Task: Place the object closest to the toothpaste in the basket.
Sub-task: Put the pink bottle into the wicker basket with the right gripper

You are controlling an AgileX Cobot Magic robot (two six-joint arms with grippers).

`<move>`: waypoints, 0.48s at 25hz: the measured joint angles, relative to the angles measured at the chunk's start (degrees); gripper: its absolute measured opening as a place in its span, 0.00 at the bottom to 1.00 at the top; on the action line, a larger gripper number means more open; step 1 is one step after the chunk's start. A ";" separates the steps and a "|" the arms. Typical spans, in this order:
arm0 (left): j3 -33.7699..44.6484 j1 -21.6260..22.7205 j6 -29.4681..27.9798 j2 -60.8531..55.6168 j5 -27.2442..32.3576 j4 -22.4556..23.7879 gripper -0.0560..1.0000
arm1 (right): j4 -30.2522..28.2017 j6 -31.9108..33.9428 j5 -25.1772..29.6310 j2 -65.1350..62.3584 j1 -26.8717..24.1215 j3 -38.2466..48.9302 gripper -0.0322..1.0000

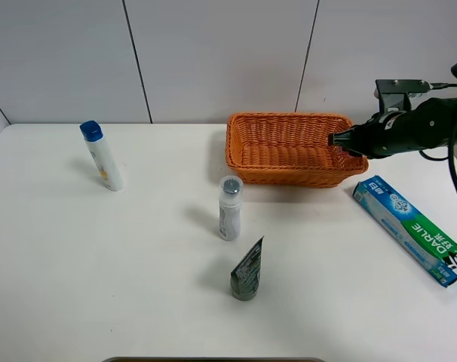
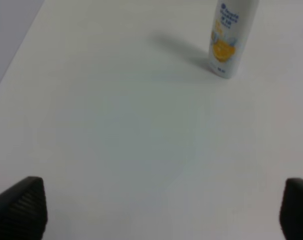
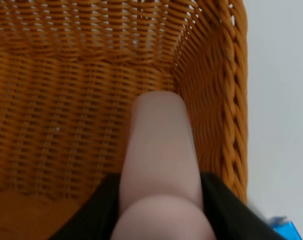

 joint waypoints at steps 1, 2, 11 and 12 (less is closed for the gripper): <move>0.00 0.00 0.00 0.00 0.00 0.00 0.94 | 0.00 0.00 -1.23 0.79 0.00 0.00 0.40; 0.00 0.00 0.00 0.00 0.00 0.00 0.94 | 0.00 0.00 -2.25 1.61 0.00 0.00 0.40; 0.00 0.00 0.00 0.00 0.00 0.00 0.94 | 0.00 0.00 -10.22 6.96 0.00 0.00 0.40; 0.00 0.00 0.00 0.00 0.00 0.00 0.94 | 0.00 0.06 -11.02 7.17 0.00 0.00 0.40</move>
